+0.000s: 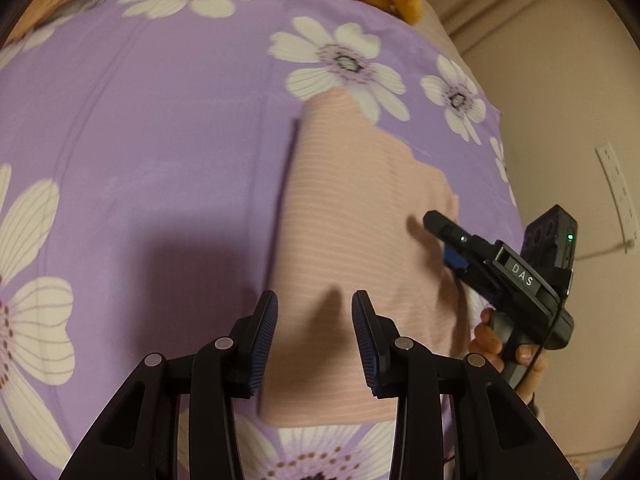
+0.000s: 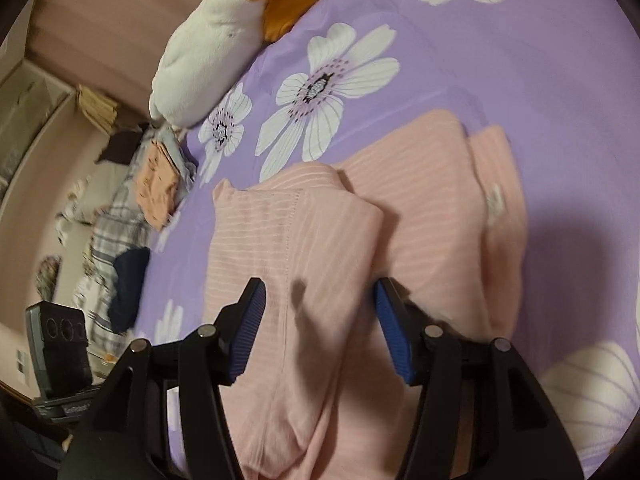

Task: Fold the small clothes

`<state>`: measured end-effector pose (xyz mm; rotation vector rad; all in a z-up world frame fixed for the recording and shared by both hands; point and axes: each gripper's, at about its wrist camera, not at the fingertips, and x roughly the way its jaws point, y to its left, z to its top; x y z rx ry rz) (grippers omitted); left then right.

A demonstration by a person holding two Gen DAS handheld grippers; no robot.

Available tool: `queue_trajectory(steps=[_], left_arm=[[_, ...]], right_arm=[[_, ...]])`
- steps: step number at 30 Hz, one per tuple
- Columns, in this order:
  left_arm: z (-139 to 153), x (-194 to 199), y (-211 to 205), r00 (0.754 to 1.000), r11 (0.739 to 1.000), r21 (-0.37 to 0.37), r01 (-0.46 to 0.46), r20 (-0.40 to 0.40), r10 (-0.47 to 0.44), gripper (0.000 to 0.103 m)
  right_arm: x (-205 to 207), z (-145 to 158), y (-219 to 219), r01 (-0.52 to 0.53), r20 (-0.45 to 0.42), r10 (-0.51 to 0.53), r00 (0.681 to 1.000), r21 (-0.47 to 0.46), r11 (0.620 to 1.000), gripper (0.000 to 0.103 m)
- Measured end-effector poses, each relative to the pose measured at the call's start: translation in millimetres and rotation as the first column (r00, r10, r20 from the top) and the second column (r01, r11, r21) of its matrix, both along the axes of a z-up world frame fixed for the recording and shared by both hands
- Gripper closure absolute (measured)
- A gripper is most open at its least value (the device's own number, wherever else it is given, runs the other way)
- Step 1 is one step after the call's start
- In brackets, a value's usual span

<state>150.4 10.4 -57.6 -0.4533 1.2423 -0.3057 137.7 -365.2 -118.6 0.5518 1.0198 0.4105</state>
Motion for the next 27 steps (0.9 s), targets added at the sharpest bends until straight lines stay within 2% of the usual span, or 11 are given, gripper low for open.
queue_trajectory(steps=[3, 6, 8, 11, 12, 14, 15, 22, 25, 27], left_arm=[[-5.4, -0.7, 10.0, 1.0, 1.0, -0.016, -0.014, -0.012, 0.014, 0.067], [-5.4, -3.5, 17.6, 1.0, 0.999, -0.025, -0.021, -0.009, 0.021, 0.067], [-5.2, -3.1, 19.3, 1.0, 0.999, -0.026, -0.024, -0.006, 0.024, 0.067], [-6.0, -4.1, 22.1, 1.0, 0.999, -0.026, -0.025, -0.007, 0.024, 0.067], [-6.4, -4.3, 22.0, 1.0, 0.999, -0.023, -0.025, -0.007, 0.025, 0.067], [-7.5, -2.0, 20.3, 1.0, 0.999, -0.023, -0.023, -0.011, 0.023, 0.067], [-7.6, -2.1, 20.4, 1.0, 1.0, -0.021, -0.022, -0.012, 0.021, 0.067], [-0.8, 2.5, 5.3, 1.0, 1.0, -0.011, 0.021, 0.016, -0.021, 0.067], [1.6, 6.9, -6.3, 0.998, 0.999, -0.012, 0.048, 0.033, -0.047, 0.067], [2.8, 11.0, -18.6, 0.996, 0.997, -0.011, 0.076, 0.047, -0.076, 0.067]], right_arm=[[-0.4, 4.0, 6.9, 0.006, 0.032, -0.003, 0.999, -0.088, 0.996, 0.063], [-2.8, 4.7, 5.1, -0.01, 0.061, 0.013, 0.998, -0.037, 0.999, 0.07], [-2.8, 2.7, 5.0, -0.019, 0.071, 0.021, 0.997, -0.03, 0.999, 0.071], [6.9, -10.7, 7.7, -0.029, 0.015, 0.029, 0.999, -0.025, 0.999, 0.07], [10.7, -14.3, 7.8, -0.023, 0.006, 0.023, 1.0, -0.015, 1.0, 0.073], [13.7, -12.6, 7.7, -0.013, 0.012, 0.013, 1.0, -0.007, 1.0, 0.082], [14.2, -8.6, 7.6, -0.012, 0.026, 0.012, 1.0, 0.002, 1.0, 0.092], [-0.4, 48.5, -4.7, -0.006, 0.197, 0.021, 0.98, -0.072, 0.997, 0.094], [-4.9, 56.4, -25.5, 0.049, 0.216, -0.026, 0.976, -0.1, 0.994, 0.093], [-5.1, 48.2, -37.6, 0.073, 0.195, -0.052, 0.979, -0.101, 0.992, 0.093]])
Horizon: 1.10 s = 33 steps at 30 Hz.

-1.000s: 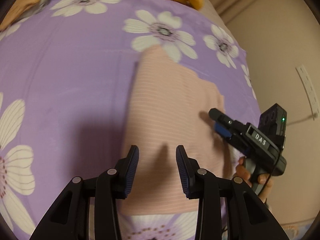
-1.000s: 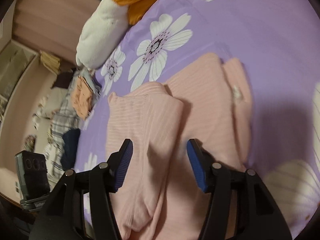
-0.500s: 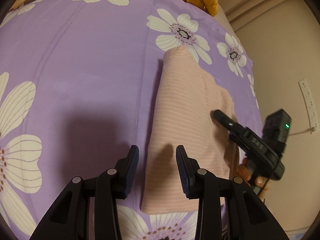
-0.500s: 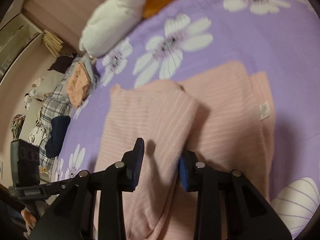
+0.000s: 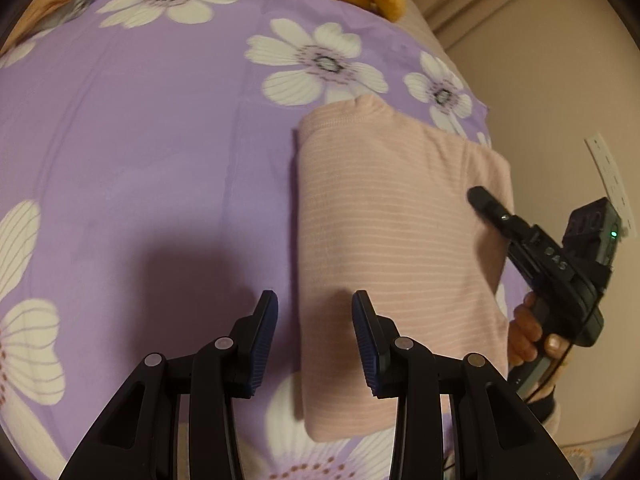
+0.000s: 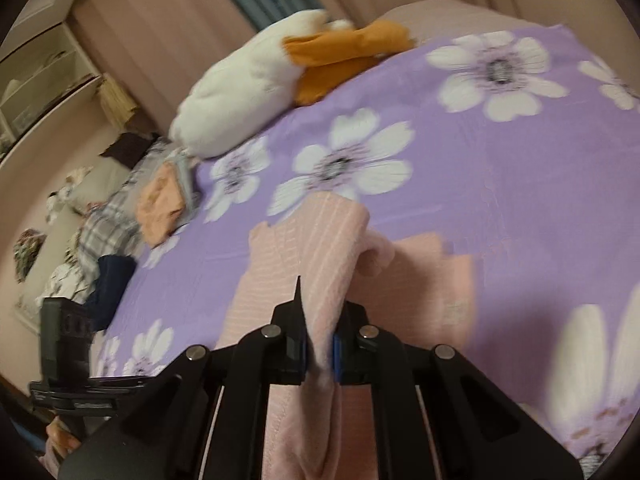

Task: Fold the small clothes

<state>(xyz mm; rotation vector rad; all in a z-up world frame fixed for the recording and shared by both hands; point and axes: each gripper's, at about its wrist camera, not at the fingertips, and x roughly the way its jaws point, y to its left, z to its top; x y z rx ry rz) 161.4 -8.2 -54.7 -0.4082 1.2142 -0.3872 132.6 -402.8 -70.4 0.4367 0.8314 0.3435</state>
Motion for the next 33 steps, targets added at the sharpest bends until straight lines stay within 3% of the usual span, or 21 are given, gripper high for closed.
queue_trajectory(steps=[4, 7, 10, 13, 19, 24, 29, 33], left_arm=[[-1.3, 7.6, -28.2, 0.998, 0.998, 0.008, 0.058, 0.022, -0.058, 0.067], [-6.5, 9.6, -49.4, 0.993, 0.994, 0.032, 0.108, 0.038, -0.109, 0.067], [-15.8, 11.7, -60.8, 0.99, 0.988, 0.08, 0.134, 0.036, -0.137, 0.067], [-23.5, 12.7, -61.2, 0.989, 0.986, 0.091, 0.141, 0.029, -0.144, 0.067], [-27.5, 15.4, -61.6, 0.989, 0.987, 0.083, 0.141, 0.022, -0.143, 0.067], [-27.0, 15.0, -63.4, 0.989, 0.986, 0.092, 0.142, 0.032, -0.146, 0.067], [-21.0, 6.2, -63.2, 0.985, 0.982, 0.117, 0.145, 0.073, -0.155, 0.067], [-13.7, -8.1, -64.2, 0.976, 0.974, 0.165, 0.158, 0.122, -0.179, 0.067]], right_arm=[[6.1, -37.4, -8.0, 0.016, -0.108, -0.02, 0.994, -0.036, 0.999, 0.091], [7.8, -49.7, -15.7, 0.022, -0.126, -0.017, 0.992, 0.038, 0.999, 0.089], [16.3, -48.3, -24.2, 0.021, -0.108, -0.007, 0.994, 0.135, 0.991, 0.081], [32.5, -43.7, -31.4, 0.039, -0.09, -0.021, 0.996, 0.198, 0.979, 0.08], [47.6, -11.7, -47.8, 0.09, 0.001, -0.093, 0.996, 0.238, 0.967, 0.081], [30.4, 11.6, -50.9, 0.086, 0.041, -0.093, 0.995, 0.143, 0.986, 0.081], [-18.5, 13.2, -22.8, -0.032, 0.031, 0.033, 0.999, -0.027, 0.999, 0.081], [-62.4, 14.0, 2.1, -0.128, 0.047, 0.131, 0.99, -0.066, 0.99, 0.083]])
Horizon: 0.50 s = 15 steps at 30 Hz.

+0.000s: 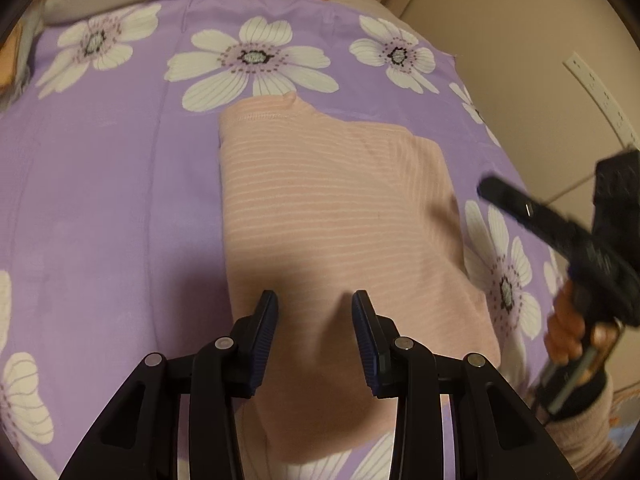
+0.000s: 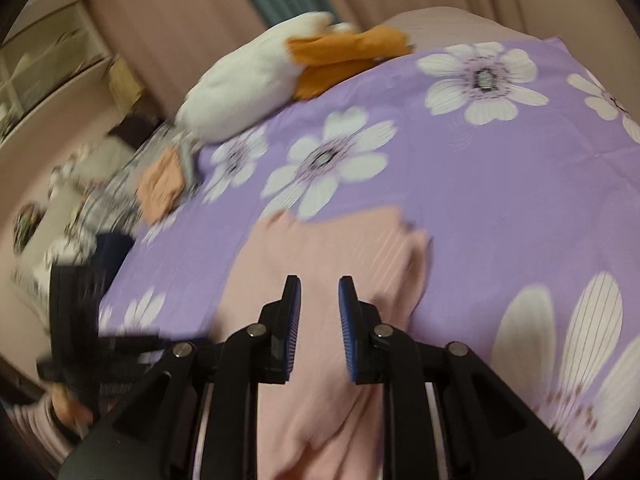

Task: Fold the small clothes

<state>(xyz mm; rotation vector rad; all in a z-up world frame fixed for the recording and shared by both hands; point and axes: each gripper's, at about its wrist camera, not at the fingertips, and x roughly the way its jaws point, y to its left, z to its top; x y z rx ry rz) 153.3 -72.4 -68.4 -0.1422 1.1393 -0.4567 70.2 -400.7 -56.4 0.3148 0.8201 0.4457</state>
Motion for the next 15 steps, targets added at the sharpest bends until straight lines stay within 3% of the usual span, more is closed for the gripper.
queue_trajectory(steps=[7, 11, 15], left_arm=[[-2.7, -31.2, 1.8, 0.998, 0.999, 0.015, 0.039, 0.058, -0.04, 0.067], [-20.4, -41.5, -2.0, 0.998, 0.998, 0.036, 0.048, 0.027, -0.049, 0.067], [-24.9, -46.9, -5.9, 0.997, 0.996, 0.07, 0.063, 0.037, -0.066, 0.067]], right_arm=[[-48.2, -12.7, 34.7, -0.138, -0.012, 0.138, 0.99, -0.14, 0.98, 0.084], [-44.2, -48.1, 32.1, -0.109, -0.107, 0.083, 0.991, -0.273, 0.956, 0.088], [-43.0, -59.4, 22.3, -0.088, -0.14, 0.053, 0.989, -0.255, 0.963, 0.09]])
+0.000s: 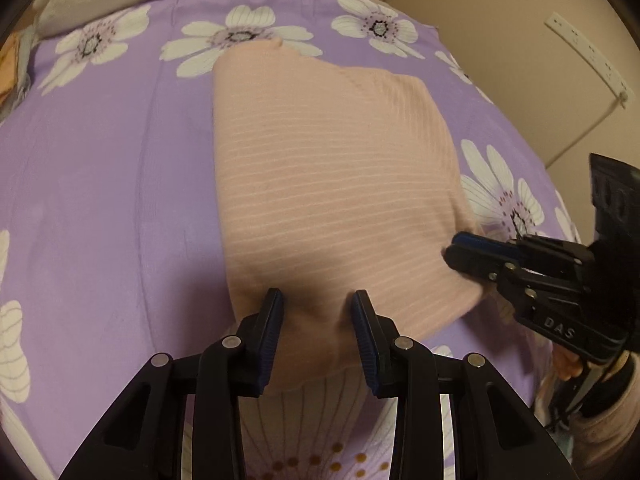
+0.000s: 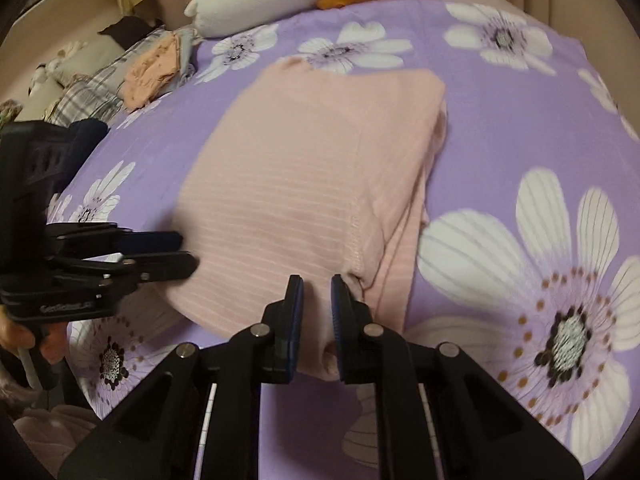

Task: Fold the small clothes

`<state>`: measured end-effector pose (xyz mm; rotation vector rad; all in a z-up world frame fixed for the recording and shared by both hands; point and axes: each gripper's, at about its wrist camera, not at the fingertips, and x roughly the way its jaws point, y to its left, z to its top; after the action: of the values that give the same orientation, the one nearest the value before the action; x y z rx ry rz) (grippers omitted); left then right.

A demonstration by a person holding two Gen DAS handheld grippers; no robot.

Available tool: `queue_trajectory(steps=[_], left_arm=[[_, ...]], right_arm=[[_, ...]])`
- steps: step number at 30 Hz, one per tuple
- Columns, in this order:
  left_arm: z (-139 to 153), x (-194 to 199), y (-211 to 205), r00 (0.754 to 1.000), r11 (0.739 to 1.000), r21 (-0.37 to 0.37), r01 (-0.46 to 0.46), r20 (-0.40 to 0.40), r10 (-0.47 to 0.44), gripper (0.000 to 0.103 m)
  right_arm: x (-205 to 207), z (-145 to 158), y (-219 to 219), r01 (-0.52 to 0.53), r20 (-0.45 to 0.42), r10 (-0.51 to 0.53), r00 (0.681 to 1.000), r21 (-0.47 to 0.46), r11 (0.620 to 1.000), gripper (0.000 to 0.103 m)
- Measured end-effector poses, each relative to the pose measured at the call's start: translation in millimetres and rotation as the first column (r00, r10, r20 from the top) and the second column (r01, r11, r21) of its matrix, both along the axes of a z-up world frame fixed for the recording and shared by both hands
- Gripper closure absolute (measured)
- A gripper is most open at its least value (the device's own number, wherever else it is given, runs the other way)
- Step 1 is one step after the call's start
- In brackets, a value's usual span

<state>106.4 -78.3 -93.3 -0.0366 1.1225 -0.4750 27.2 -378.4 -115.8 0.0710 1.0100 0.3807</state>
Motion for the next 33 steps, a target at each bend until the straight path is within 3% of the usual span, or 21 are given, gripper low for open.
queue_trajectory(steps=[2, 5, 7, 11, 14, 15, 17, 18, 21, 23, 26, 29, 33], left_arm=[[4.1, -3.6, 0.6, 1.0, 1.0, -0.004, 0.005, 0.0, -0.005, 0.067], [4.8, -12.3, 2.0, 1.0, 1.0, 0.005, 0.02, 0.015, -0.02, 0.067], [0.1, -18.5, 3.4, 1.0, 1.0, 0.012, 0.027, 0.017, -0.027, 0.067], [2.9, -28.5, 10.7, 0.999, 0.999, -0.003, 0.033, 0.025, -0.033, 0.067], [8.5, -29.9, 23.4, 1.0, 0.999, -0.032, 0.016, 0.022, -0.015, 0.067], [9.6, -28.7, 30.0, 1.0, 0.999, -0.045, -0.001, 0.021, 0.002, 0.067], [9.9, -23.0, 40.2, 0.999, 0.997, -0.073, -0.034, 0.015, 0.035, 0.047], [9.1, -17.9, 45.9, 0.998, 0.994, -0.093, -0.059, 0.006, 0.06, 0.043], [5.1, 1.1, 59.9, 0.993, 0.977, -0.182, -0.116, -0.048, 0.109, 0.042], [2.1, 12.7, 64.1, 0.99, 0.962, -0.239, -0.133, -0.081, 0.117, 0.042], [-6.8, 32.8, 69.0, 0.981, 0.92, -0.354, -0.165, -0.152, 0.117, 0.042], [-17.9, 49.6, 68.6, 0.969, 0.887, -0.415, -0.203, -0.215, 0.121, 0.042], [-27.9, 61.7, 59.1, 0.963, 0.862, -0.463, -0.207, -0.251, 0.097, 0.042]], right_arm=[[-4.7, 7.2, 0.0, -0.006, 0.013, 0.006, 1.0, 0.029, 1.0, 0.084], [-14.1, 5.3, -1.1, -0.008, 0.006, 0.008, 1.0, 0.05, 0.999, 0.084], [-15.3, -5.7, -2.8, 0.004, -0.028, -0.003, 1.0, 0.036, 0.999, 0.089], [-21.5, -1.3, -11.4, 0.022, -0.039, -0.018, 0.999, 0.109, 0.994, 0.086], [-26.1, 8.6, -22.8, 0.04, -0.033, -0.035, 0.999, 0.174, 0.984, 0.075], [-25.8, 10.6, -28.8, 0.059, -0.035, -0.053, 0.998, 0.201, 0.978, 0.064], [-23.3, 12.3, -44.9, 0.117, -0.041, -0.11, 0.993, 0.278, 0.953, 0.056], [-22.5, 11.3, -51.2, 0.138, -0.048, -0.129, 0.99, 0.307, 0.942, 0.055], [-10.9, 0.1, -71.8, 0.236, -0.115, -0.206, 0.972, 0.42, 0.877, 0.041], [-4.8, -9.6, -79.9, 0.285, -0.162, -0.236, 0.958, 0.467, 0.837, 0.039], [8.8, -22.9, -84.8, 0.329, -0.215, -0.252, 0.944, 0.519, 0.789, 0.039], [20.0, -27.1, -80.2, 0.325, -0.227, -0.237, 0.945, 0.548, 0.771, 0.038], [37.2, -27.7, -75.7, 0.298, -0.222, -0.208, 0.953, 0.546, 0.783, 0.038]])
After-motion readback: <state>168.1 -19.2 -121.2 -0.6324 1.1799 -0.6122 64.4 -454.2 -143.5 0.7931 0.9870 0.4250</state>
